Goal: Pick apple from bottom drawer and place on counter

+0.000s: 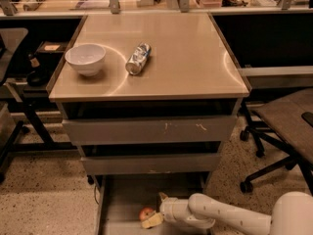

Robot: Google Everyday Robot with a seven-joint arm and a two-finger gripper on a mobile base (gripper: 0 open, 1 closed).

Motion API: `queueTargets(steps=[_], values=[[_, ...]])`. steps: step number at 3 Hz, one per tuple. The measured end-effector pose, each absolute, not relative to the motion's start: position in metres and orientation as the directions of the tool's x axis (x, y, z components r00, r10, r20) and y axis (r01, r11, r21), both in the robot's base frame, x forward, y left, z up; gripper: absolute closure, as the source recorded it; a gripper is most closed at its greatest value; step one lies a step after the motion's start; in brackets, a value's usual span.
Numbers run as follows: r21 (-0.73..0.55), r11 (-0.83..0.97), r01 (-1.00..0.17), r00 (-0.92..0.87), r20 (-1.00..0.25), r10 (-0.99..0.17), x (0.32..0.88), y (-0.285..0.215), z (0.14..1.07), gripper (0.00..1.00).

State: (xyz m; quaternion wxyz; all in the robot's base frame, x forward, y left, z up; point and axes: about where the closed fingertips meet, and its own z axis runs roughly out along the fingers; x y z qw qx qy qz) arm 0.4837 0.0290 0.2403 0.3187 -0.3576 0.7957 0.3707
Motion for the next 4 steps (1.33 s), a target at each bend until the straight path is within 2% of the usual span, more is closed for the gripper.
queueTargets(steps=[4], values=[[0.232,0.517,-0.824,-0.487,-0.756,-0.438,0.485,0.055,0.182,0.0]])
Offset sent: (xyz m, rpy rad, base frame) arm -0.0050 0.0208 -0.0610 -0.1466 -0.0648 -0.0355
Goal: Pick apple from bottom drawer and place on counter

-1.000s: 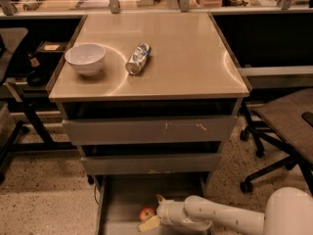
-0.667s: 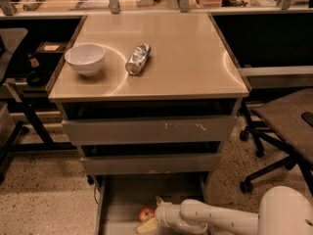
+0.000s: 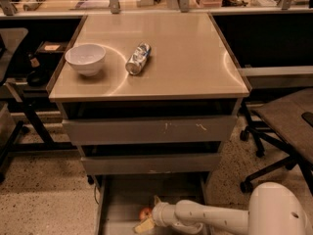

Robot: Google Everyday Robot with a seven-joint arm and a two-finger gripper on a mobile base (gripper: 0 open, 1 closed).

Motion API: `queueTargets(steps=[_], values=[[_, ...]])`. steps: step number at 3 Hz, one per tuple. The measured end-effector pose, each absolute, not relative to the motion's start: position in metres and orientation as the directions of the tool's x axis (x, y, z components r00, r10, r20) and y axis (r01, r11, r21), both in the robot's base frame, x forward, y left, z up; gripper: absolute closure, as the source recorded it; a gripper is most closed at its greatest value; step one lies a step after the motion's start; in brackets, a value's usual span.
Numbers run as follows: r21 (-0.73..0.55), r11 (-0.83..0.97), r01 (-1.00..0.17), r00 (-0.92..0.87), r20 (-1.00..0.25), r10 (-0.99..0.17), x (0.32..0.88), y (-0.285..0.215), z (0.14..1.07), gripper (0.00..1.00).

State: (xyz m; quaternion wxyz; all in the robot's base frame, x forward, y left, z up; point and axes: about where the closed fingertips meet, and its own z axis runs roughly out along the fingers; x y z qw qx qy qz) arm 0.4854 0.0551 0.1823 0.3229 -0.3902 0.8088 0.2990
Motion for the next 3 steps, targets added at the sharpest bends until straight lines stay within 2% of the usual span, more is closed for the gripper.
queueTargets(steps=[3], values=[[0.211,0.556,-0.804,-0.492,-0.762,-0.421,0.5,0.063,0.154,0.0]])
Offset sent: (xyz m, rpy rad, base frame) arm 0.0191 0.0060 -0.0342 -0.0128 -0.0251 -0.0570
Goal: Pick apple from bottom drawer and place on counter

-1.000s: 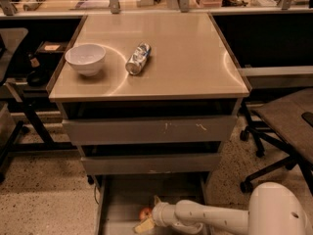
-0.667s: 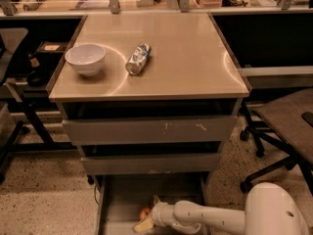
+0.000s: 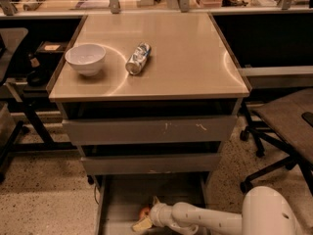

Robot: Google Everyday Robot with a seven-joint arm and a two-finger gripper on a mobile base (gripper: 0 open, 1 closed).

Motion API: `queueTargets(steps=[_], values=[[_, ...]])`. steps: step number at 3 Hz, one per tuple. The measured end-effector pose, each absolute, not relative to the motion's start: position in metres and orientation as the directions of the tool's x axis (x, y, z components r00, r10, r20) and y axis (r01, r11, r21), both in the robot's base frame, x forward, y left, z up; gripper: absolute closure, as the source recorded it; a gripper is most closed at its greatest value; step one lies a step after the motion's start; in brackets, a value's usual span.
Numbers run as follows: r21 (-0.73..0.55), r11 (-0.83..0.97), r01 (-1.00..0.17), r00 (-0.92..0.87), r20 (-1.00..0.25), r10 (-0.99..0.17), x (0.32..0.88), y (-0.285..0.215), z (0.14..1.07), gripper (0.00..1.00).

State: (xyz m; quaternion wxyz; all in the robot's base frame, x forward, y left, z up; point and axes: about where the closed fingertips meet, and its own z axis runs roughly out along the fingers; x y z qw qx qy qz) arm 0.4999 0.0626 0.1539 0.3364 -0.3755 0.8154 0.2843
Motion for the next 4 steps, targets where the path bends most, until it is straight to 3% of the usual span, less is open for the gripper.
queueTargets(steps=[2,3,4], values=[[0.238,0.566,-0.789,-0.516,-0.757,-0.401,0.5003,0.0647,0.1383,0.0],[0.238,0.566,-0.789,-0.516,-0.757,-0.401,0.5003,0.0647,0.1383,0.18],[0.238,0.566,-0.789,-0.516,-0.757,-0.401,0.5003,0.0647,0.1383,0.42]])
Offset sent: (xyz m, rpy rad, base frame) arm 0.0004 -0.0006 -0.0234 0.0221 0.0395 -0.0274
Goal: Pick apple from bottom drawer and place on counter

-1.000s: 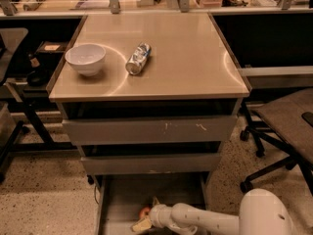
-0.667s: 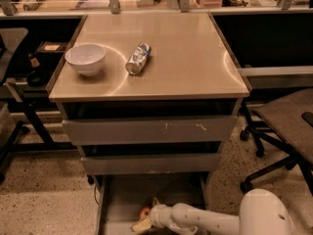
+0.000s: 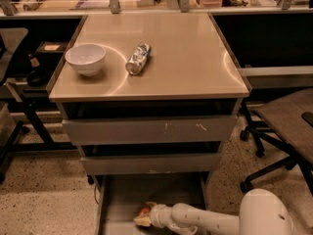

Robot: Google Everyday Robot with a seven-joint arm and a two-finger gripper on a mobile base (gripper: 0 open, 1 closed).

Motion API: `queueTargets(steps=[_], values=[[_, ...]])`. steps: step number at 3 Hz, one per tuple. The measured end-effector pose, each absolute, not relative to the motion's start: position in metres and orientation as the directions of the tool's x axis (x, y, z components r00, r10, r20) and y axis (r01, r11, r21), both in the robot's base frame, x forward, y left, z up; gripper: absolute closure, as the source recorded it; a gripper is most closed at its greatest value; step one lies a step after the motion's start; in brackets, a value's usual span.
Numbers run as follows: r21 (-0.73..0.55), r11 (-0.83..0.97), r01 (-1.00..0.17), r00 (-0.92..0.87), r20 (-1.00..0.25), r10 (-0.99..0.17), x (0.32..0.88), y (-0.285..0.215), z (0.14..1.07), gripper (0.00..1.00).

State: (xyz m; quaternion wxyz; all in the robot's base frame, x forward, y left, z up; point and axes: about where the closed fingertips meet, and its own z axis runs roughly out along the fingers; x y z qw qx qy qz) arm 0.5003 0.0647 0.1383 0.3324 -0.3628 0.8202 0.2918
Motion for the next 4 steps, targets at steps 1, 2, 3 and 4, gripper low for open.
queueTargets(steps=[1,2,3,4], values=[[0.238,0.566,-0.789,-0.516,-0.757,-0.401,0.5003,0.0648,0.1383,0.65],[0.238,0.566,-0.789,-0.516,-0.757,-0.401,0.5002,0.0648,0.1383,0.88],[0.238,0.566,-0.789,-0.516,-0.757,-0.401,0.5002,0.0648,0.1383,1.0],[0.261,0.583,-0.769,-0.539,-0.756,-0.372,0.4974,0.0601,0.1479,1.0]])
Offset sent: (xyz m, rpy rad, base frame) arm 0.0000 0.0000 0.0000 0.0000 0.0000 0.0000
